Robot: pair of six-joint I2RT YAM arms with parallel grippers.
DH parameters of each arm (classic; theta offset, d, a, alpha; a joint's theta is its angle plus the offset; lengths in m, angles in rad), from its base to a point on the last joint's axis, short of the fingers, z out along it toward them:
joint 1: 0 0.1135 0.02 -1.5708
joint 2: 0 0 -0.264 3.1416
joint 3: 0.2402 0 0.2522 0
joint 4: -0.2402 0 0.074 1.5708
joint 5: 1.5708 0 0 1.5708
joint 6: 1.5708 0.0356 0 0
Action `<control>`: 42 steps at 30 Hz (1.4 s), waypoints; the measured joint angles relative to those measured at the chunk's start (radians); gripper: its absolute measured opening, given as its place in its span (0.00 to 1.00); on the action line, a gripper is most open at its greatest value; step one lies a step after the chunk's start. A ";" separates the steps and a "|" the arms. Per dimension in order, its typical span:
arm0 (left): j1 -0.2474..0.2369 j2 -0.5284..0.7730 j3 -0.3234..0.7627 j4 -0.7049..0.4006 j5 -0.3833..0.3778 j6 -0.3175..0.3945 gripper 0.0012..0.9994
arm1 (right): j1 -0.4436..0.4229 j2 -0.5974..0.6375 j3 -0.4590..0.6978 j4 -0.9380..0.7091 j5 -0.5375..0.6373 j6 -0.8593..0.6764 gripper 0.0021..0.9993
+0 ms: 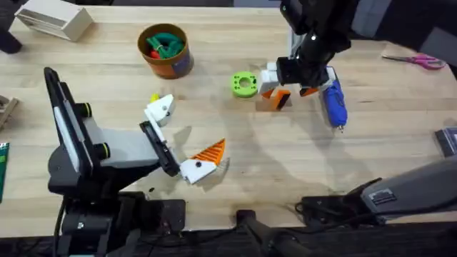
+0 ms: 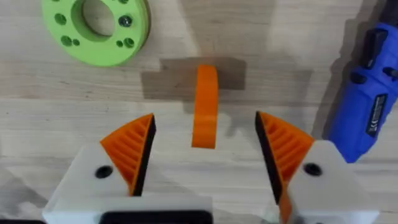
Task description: Pick up the gripper from the table and insert it into the empty holder that is missing its gripper. Then pick up a screw, insert it into the mounting hole, and use the screwdriver to tighten it. Finally, clean up the table by picking up the vegetable and placing it into the bucket.
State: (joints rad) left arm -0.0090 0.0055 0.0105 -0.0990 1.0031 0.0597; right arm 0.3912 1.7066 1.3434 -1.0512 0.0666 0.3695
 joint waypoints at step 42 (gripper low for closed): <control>0.000 0.000 0.000 0.000 0.000 0.000 0.99 | -0.060 -0.240 0.073 -0.009 -0.071 0.022 0.02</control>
State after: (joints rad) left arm -0.0090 0.0055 0.0105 -0.0987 1.0031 0.0597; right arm 0.3317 1.4670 1.4163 -1.0605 -0.0044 0.3920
